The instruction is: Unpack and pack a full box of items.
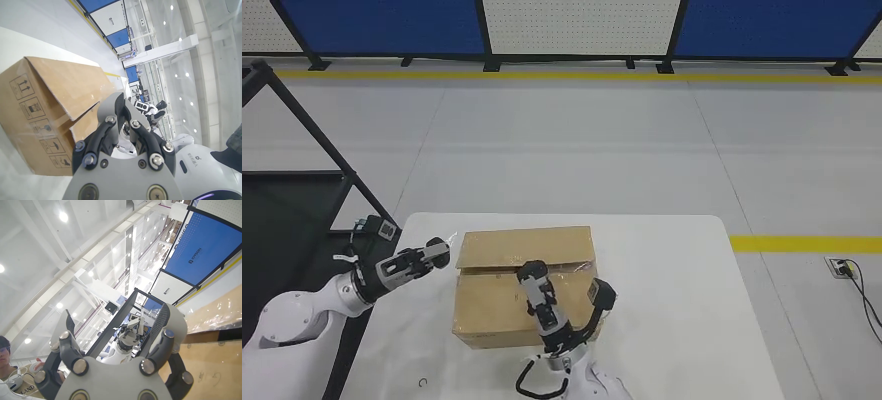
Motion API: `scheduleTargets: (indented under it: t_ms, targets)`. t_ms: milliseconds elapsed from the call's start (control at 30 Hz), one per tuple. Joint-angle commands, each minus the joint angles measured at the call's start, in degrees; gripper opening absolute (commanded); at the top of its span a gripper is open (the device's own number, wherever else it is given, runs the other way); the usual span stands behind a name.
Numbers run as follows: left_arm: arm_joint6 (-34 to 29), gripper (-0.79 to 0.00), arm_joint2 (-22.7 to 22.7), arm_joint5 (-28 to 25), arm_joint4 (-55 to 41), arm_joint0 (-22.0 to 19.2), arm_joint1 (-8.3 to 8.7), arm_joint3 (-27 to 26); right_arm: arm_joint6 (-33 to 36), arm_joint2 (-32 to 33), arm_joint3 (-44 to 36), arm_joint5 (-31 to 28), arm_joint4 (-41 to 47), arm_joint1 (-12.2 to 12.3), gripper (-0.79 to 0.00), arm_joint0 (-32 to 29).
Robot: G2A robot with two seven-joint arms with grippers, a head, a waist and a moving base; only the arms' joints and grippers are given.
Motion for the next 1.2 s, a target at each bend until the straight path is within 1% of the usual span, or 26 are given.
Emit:
scheduleTargets:
  t_ms: [0,267,467,500,567,700,733,800,933,1000,1033,1100,1167]
  targets:
    - [-0.25,-0.782,-0.15,0.58,-0.82,0.03,0.04,-0.70,-1.01,0.27,-0.18,-0.47,-0.07,-0.01,0.000,-0.14]
    - [-1.73,-0.770,0.52,3.07,-3.83,-0.63,-0.03,-2.74,-6.33,1.86,-0.70,-2.46,-0.19,-0.13,0.000,-0.64]
    - [-2.64,-0.770,1.15,4.04,-5.52,-1.17,-0.14,-3.65,-13.06,3.28,-2.25,-5.81,-0.74,-0.34,0.000,-1.69]
    - [-2.70,-0.770,1.26,4.12,-5.85,-1.23,-0.17,-3.75,-13.25,2.92,-2.40,-7.02,0.85,-0.45,0.000,-1.90]
    - [-2.91,-0.773,1.43,4.29,-6.32,-1.41,-0.20,-3.92,-11.43,1.97,-2.62,-9.42,6.70,-0.61,0.000,-1.97]
    - [-3.00,-0.770,1.79,4.33,-6.74,-1.70,-0.26,-4.27,-10.98,2.08,-2.62,-9.31,7.07,-0.58,0.000,-1.91]
    - [-3.10,-0.785,1.86,4.25,-6.79,-1.76,-0.27,-4.41,-10.98,2.08,-2.62,-9.31,7.07,-0.58,0.000,-1.91]
    - [-3.40,-0.785,1.95,3.64,-6.81,-1.87,-0.28,-4.70,-10.98,2.08,-2.62,-9.31,7.07,-0.58,0.000,-1.91]
    - [-3.45,-0.785,1.97,3.11,-6.53,-1.92,-0.28,-4.78,-8.93,2.49,-6.28,-2.95,9.51,-0.62,0.000,-2.66]
    - [-3.45,-0.785,1.97,3.11,-6.53,-1.92,-0.28,-4.78,-9.59,3.03,-8.15,1.11,11.26,-0.79,0.000,-2.79]
    - [-3.45,-0.785,1.97,3.11,-6.53,-1.92,-0.28,-4.78,-10.83,3.67,-9.29,3.69,11.83,-0.90,0.000,-2.66]
    - [-3.45,-0.785,1.97,3.11,-6.53,-1.92,-0.28,-4.78,-12.73,4.23,-11.04,7.00,11.67,-1.10,0.000,-2.64]
    - [-3.45,-0.785,1.97,3.11,-6.53,-1.92,-0.28,-4.78,-12.73,4.23,-11.04,7.00,11.67,-1.10,0.000,-2.64]
